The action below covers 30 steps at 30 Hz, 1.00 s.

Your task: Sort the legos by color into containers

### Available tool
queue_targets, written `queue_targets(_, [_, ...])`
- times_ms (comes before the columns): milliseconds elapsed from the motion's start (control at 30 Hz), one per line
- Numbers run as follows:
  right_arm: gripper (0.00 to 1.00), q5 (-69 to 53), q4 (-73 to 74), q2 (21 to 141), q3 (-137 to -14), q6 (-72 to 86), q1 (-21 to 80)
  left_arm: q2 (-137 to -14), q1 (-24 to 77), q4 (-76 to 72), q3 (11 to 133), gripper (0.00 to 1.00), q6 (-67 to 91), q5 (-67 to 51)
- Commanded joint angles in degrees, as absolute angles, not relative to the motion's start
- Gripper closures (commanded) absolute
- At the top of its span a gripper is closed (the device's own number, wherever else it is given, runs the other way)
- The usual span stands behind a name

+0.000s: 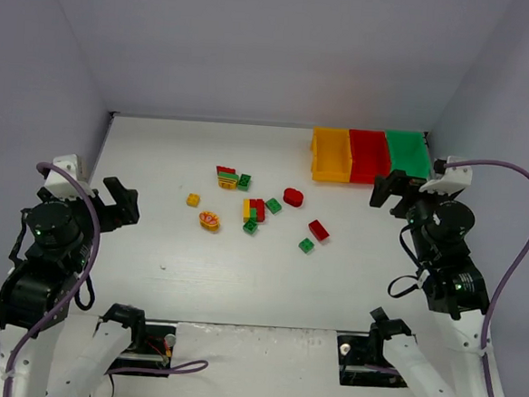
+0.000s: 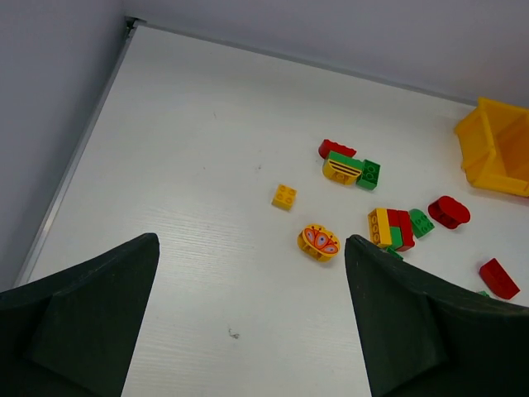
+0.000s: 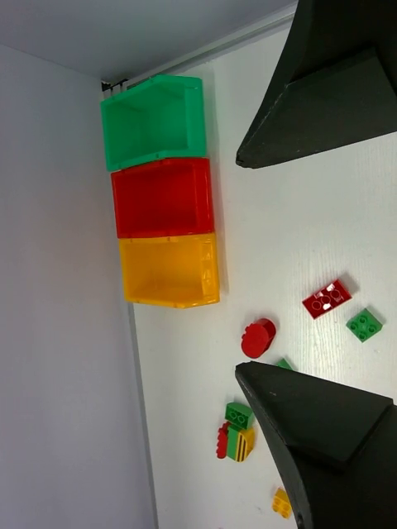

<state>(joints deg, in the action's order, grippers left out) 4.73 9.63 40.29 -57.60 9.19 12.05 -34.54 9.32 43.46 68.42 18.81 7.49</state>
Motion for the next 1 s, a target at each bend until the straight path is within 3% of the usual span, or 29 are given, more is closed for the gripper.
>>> queue_targets(0, [0.0, 4.66, 7.03, 41.31, -56.95, 8.53, 12.22, -36.47, 9.67, 42.1, 68.82, 0.13, 19.77, 6.59])
queue_targets(233, [0.0, 0.53, 8.87, 46.92, -56.6, 5.36, 13.0, -37.0, 9.67, 43.94, 68.03, 0.13, 20.39, 4.83])
queue_targets(400, [0.0, -1.91, 12.91, 59.29, -58.18, 7.99, 15.99, -36.83, 9.67, 44.21, 66.54, 0.13, 21.44, 4.04])
queue_targets(633, [0.18, -5.8, 13.71, 74.25, -59.67, 11.76, 18.81, -36.56, 9.67, 44.38, 64.78, 0.13, 22.15, 3.43])
queue_targets(967, [0.12, -4.04, 11.79, 91.83, -60.91, 13.09, 23.12, -36.47, 9.67, 44.12, 61.7, 0.13, 21.45, 3.52])
